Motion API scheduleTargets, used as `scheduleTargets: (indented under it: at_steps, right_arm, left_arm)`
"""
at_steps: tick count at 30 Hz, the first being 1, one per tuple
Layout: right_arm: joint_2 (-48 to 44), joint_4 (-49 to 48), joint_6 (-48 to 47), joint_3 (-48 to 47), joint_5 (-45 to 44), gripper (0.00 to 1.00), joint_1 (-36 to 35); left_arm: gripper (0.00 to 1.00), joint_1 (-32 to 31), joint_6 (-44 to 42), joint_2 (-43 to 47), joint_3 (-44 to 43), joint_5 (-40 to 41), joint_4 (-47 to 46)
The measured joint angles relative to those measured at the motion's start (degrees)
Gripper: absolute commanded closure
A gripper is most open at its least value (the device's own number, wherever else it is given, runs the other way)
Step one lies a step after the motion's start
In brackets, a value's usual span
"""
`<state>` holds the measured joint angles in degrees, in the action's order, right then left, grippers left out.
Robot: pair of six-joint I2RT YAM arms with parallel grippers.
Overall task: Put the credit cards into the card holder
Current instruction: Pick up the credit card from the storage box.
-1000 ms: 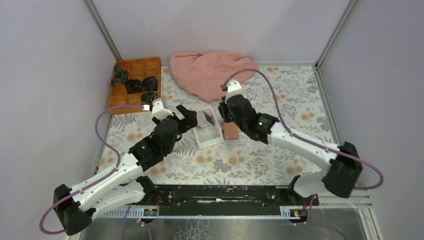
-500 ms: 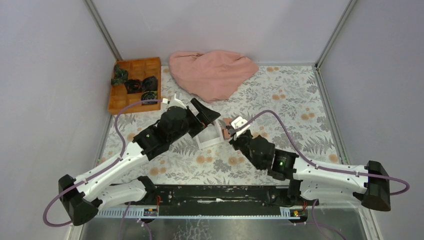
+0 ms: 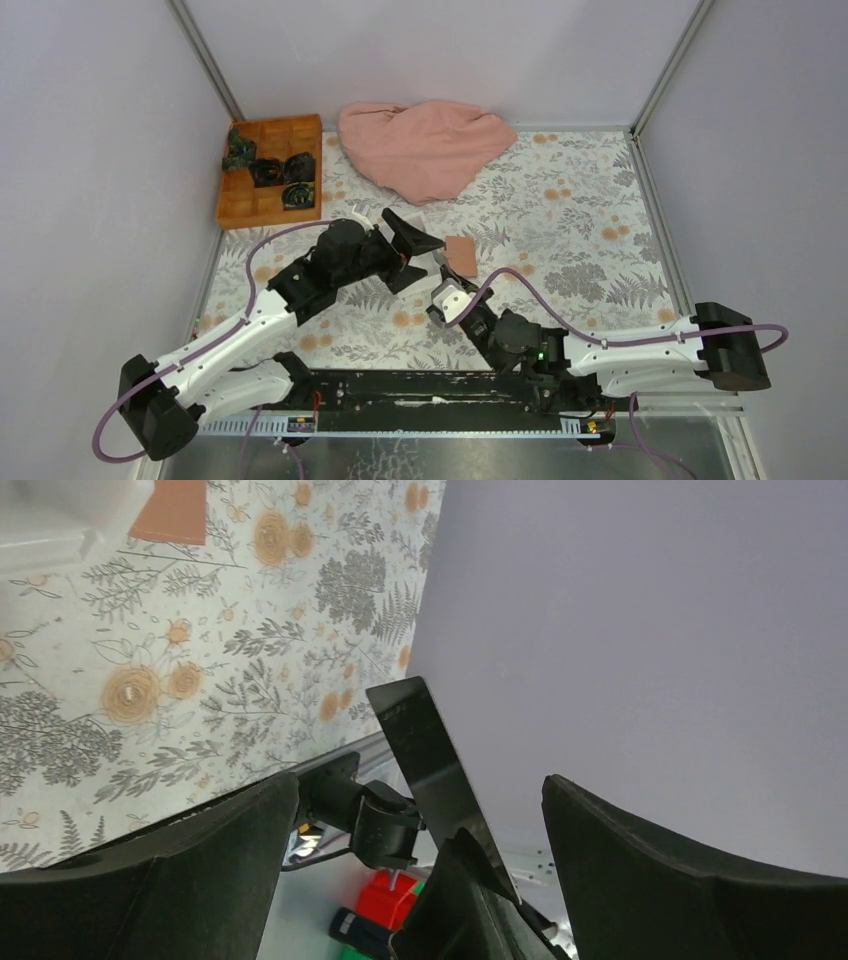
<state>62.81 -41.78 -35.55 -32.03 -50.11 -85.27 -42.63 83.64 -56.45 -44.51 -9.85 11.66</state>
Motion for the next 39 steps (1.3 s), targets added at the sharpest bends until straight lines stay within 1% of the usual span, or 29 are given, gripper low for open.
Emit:
scheduleTargets:
  at_steps: [2, 5, 8, 9, 14, 20, 31, 32, 37, 39]
  right_arm:
    - [0.81, -1.66, -1.97, 0.09, -0.42, 1.00, -0.24]
    - [1.73, -3.91, -4.31, 0.09, -0.48, 1.00, -0.52]
    - [2.60, -5.73, -6.14, 0.09, -0.46, 1.00, -0.98]
    - [2.84, -6.05, -6.58, 0.09, -0.46, 1.00, -1.09]
    - [4.00, -7.85, -8.72, 0.17, -0.46, 1.00, -1.81]
    - [4.24, -8.94, -10.99, 0.46, -0.48, 1.00, -3.10]
    - [5.31, -10.47, -13.42, 1.95, -1.90, 1.00, -3.61]
    - [5.57, -10.67, -13.94, 2.03, -1.92, 1.00, -3.67]
    - [6.49, -11.23, -16.33, 2.45, -2.34, 1.00, -3.78]
    - [6.71, -11.26, -17.18, 2.51, -2.71, 1.00, -3.82]
  left_arm:
    - [0.06, 0.48, 0.94, 0.31, 0.44, -1.33, -1.18]
    - [0.16, 1.01, 1.84, 0.98, 0.74, -2.60, -2.05]
    - [0.30, 1.40, 2.69, 1.86, 1.57, -3.96, -3.85]
    - [0.33, 1.49, 2.97, 2.08, 2.14, -4.52, -4.98]
    - [0.43, 2.62, 4.33, 2.12, 4.52, -6.93, -8.52]
    - [0.53, 3.67, 4.61, 1.95, 5.40, -8.46, -10.32]
    - [0.89, 4.94, 5.44, 1.79, 6.67, -10.60, -12.63]
    - [0.92, 5.05, 5.42, 1.77, 6.73, -10.69, -12.63]
    - [0.92, 5.42, 5.75, 1.18, 7.72, -11.43, -13.94]
    - [0.96, 5.60, 5.84, 0.66, 7.91, -12.09, -14.93]
